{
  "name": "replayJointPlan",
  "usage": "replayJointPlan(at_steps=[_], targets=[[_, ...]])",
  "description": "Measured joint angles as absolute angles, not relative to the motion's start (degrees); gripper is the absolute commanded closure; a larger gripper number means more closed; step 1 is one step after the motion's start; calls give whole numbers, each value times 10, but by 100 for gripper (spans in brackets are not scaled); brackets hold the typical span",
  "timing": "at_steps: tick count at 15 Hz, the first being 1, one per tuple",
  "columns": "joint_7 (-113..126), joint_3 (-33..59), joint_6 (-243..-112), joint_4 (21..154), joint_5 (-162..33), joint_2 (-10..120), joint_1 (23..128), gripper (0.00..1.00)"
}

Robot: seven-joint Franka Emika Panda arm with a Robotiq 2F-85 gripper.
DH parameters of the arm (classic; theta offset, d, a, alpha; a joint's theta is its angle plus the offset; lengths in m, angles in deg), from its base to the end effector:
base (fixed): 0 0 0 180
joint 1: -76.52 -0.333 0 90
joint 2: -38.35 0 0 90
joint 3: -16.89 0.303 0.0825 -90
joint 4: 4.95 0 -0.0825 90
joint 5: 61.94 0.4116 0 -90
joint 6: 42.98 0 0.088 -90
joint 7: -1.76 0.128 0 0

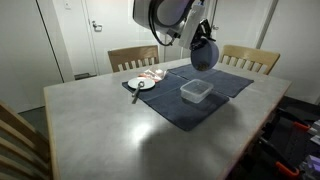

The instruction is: Pour the contents from the blue bowl into the clear bowl then place the blue bowl on the table

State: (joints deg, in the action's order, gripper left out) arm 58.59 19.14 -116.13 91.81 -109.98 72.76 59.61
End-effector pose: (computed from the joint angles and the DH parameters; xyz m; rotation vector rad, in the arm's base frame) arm 0.5779 0.0827 0.2198 1.8453 -0.4124 -0.2589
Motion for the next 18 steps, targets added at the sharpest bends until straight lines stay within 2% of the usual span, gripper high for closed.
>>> replayJointPlan(at_steps=[18], targets=[[581, 215, -1046, 844, -1058, 813, 562, 98]])
